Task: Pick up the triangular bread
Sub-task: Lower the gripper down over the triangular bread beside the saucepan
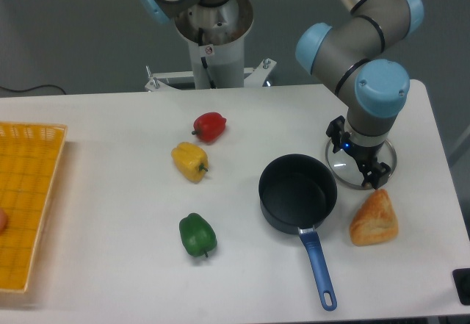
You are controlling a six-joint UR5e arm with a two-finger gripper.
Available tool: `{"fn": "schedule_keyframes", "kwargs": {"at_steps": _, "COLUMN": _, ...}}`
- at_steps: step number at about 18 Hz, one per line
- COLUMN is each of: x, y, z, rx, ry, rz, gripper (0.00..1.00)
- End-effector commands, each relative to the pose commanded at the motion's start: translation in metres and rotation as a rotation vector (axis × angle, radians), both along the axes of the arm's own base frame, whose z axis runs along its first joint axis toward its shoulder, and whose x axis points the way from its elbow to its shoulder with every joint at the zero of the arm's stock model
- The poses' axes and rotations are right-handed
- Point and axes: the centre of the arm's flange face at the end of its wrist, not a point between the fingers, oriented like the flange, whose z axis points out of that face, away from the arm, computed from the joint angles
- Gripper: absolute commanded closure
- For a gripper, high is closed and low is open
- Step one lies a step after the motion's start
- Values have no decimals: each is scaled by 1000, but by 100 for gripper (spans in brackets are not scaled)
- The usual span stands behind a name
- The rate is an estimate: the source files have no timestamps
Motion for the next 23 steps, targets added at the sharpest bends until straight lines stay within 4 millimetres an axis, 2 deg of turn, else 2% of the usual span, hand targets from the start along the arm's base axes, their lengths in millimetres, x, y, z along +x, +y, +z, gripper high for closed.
{"fn": "schedule_keyframes", "kwargs": {"at_steps": 5, "x": -5, "y": 3, "z": -1, "rx": 21, "ry": -6, "rz": -6, "gripper": 0}}
{"fn": "schedule_keyframes", "kwargs": {"at_steps": 12, "x": -28, "y": 14, "z": -9, "rx": 73, "ry": -12, "rz": 70, "gripper": 0}}
{"fn": "schedule_keyframes", "kwargs": {"at_steps": 15, "x": -35, "y": 18, "z": -21, "rx": 85, "ry": 12, "rz": 163, "gripper": 0}}
{"fn": "schedule_keyframes", "kwargs": {"at_steps": 21, "x": -55, "y": 13, "z": -53, "rx": 127, "ry": 0, "rz": 187, "gripper": 0}}
{"fn": "schedule_keyframes", "kwargs": {"at_steps": 23, "x": -64, "y": 14, "z": -51, "rx": 129, "ry": 11, "rz": 190, "gripper": 0}}
